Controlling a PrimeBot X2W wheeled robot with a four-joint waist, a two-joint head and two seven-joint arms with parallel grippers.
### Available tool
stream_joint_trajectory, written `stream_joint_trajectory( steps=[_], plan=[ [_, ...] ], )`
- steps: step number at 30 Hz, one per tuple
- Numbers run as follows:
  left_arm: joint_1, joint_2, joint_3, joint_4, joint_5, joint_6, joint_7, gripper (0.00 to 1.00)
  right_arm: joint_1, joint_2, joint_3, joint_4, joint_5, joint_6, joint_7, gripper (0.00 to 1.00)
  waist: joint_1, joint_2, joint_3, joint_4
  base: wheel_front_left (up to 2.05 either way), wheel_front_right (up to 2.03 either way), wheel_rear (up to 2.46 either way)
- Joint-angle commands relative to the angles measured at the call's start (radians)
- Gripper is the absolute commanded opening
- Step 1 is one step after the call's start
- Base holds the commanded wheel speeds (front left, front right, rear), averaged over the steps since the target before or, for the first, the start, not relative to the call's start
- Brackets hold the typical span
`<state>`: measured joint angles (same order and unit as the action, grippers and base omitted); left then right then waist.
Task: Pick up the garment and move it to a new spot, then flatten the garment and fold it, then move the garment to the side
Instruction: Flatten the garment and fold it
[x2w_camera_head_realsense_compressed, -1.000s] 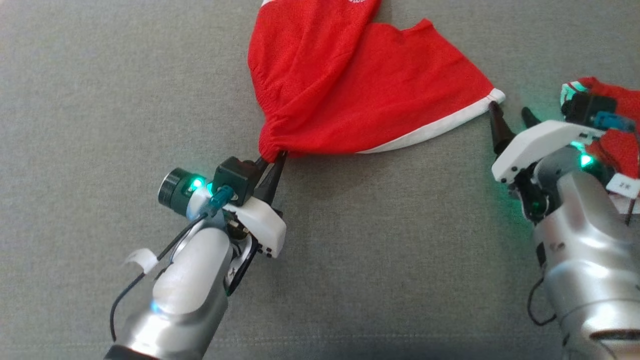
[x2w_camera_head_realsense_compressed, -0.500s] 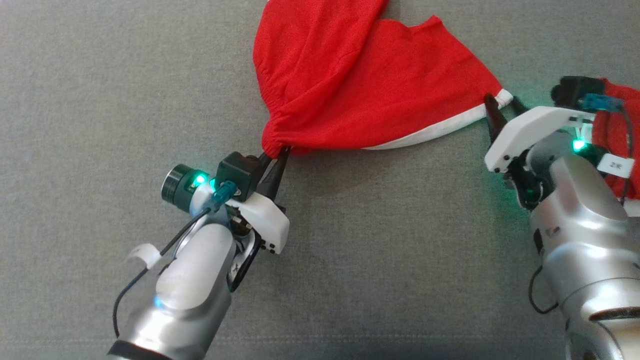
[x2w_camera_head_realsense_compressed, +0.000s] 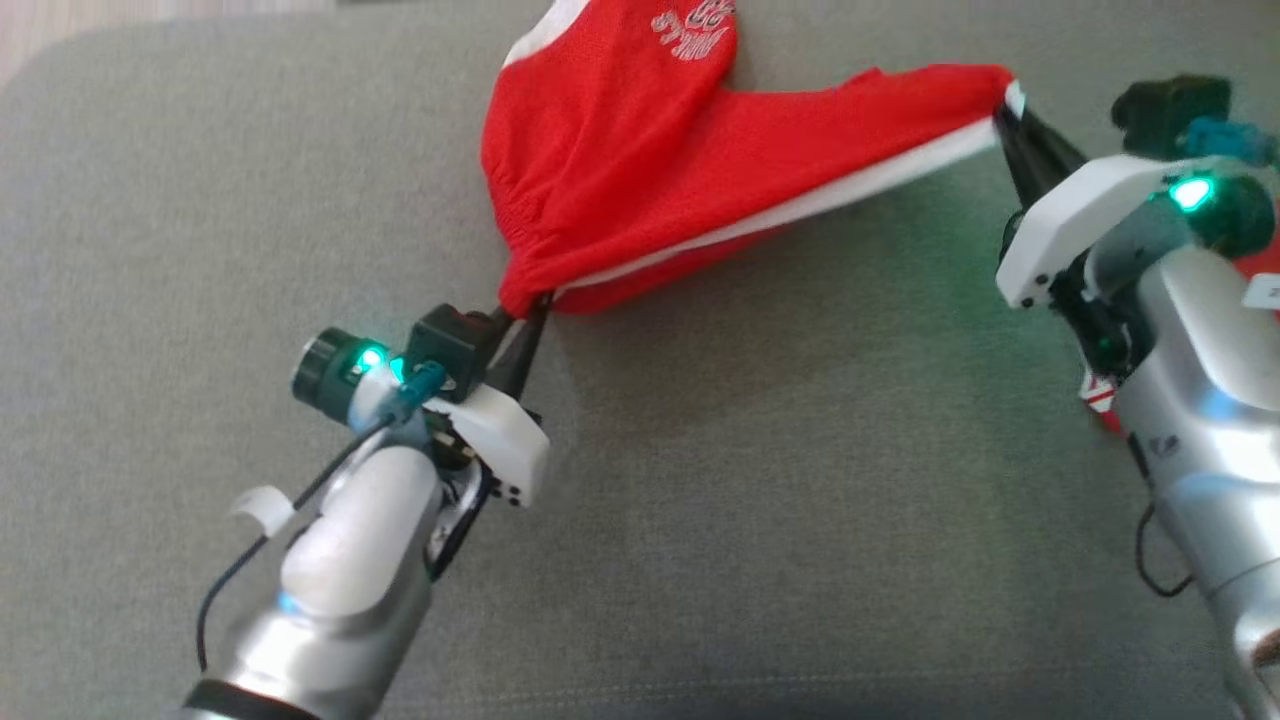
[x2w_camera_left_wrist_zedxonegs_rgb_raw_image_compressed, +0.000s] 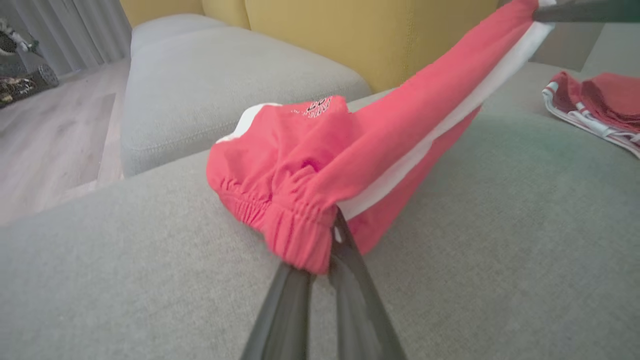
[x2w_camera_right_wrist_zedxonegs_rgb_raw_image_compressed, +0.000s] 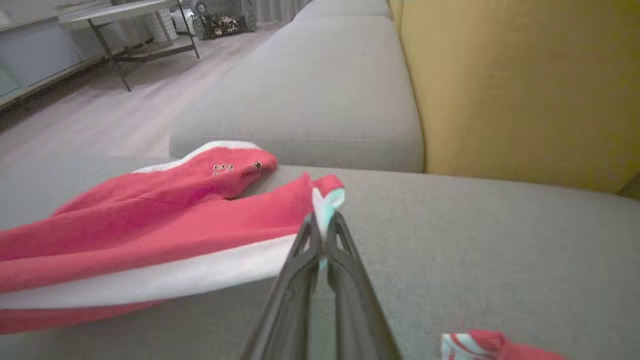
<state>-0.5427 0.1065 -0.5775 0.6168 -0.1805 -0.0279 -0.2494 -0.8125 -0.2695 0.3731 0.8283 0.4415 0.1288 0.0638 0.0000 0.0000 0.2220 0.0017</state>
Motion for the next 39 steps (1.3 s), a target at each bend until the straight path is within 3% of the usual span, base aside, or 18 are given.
stream_joint_trajectory(
  steps=[1,10,17,23,27,33,36,39],
  plan=[
    [-0.064,0.042,0.029,-0.043,-0.006,-0.005,-0.005,0.00,-0.018,-0.030,0.033,-0.072,0.030,0.002,-0.017,0.00,0.0000,0.0000,-0.043,-0.023,0.00,0.00,0.00],
    [-0.103,0.122,0.029,-0.197,-0.024,-0.047,0.113,0.00,0.037,-0.124,0.071,-0.245,0.093,0.002,-0.022,0.00,0.0000,0.0000,-0.167,-0.033,0.00,0.00,0.00],
    [-0.104,0.222,0.028,-0.447,-0.065,-0.075,0.316,0.00,0.132,-0.186,-0.020,-0.443,0.056,0.002,0.070,0.00,0.0000,0.0000,-0.264,-0.032,0.00,0.00,0.00],
    [-0.076,0.298,0.055,-0.684,-0.150,-0.080,0.533,0.00,0.249,-0.135,-0.261,-0.702,-0.027,0.002,0.279,0.00,0.0000,0.0000,-0.285,-0.033,0.00,0.00,0.00],
    [-0.084,0.325,0.085,-0.790,-0.215,-0.078,0.643,0.00,0.285,-0.064,-0.354,-0.867,-0.094,0.002,0.432,0.00,0.0000,0.0000,-0.264,-0.038,0.00,0.00,0.00],
    [-0.225,0.320,0.107,-0.740,-0.287,-0.090,0.703,0.00,0.151,0.000,-0.352,-0.908,-0.170,0.002,0.547,0.00,0.0000,0.0000,-0.155,-0.049,0.00,0.00,0.00],
    [-0.367,0.315,0.104,-0.628,-0.279,-0.096,0.676,0.00,-0.014,0.020,-0.321,-0.823,-0.202,0.002,0.532,0.00,0.0000,0.0000,-0.068,-0.057,0.00,0.00,0.00],
    [-0.536,0.315,0.102,-0.480,-0.231,-0.099,0.597,0.00,-0.211,0.066,-0.314,-0.684,-0.226,0.002,0.447,0.00,0.0000,0.0000,0.013,-0.066,0.00,0.00,0.00]
  ],
)
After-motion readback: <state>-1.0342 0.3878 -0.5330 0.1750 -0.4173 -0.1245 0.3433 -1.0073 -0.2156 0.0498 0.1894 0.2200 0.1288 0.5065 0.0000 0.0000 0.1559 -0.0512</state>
